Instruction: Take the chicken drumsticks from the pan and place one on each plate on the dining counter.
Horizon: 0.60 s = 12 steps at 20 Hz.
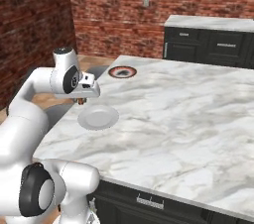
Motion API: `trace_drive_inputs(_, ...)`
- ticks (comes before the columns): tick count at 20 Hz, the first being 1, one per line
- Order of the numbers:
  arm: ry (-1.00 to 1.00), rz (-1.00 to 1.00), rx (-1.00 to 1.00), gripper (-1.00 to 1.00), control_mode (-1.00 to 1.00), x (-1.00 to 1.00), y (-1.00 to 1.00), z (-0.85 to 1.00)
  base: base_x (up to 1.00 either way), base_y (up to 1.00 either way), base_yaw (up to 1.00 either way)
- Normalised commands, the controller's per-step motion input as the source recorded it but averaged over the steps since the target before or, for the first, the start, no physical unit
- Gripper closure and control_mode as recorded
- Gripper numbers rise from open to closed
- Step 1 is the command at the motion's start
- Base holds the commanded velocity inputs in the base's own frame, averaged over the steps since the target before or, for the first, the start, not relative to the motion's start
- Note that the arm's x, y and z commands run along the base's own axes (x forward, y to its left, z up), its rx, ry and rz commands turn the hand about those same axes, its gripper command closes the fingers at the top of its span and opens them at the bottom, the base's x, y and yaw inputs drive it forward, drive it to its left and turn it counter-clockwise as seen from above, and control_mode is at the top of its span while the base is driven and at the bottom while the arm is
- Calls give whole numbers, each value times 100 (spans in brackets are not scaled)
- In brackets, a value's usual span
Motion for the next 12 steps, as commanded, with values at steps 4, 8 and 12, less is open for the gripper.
trace_drive_inputs(4, 0, 0, 0, 100, 100, 0, 0, 0, 0, 0, 0)
trace_drive_inputs(8, 0, 0, 0, 100, -100, 27, -9, -4, 0, 0, 0)
trace_drive_inputs(12, 7, 0, 0, 100, -100, 74, -14, -29, 0, 0, 0)
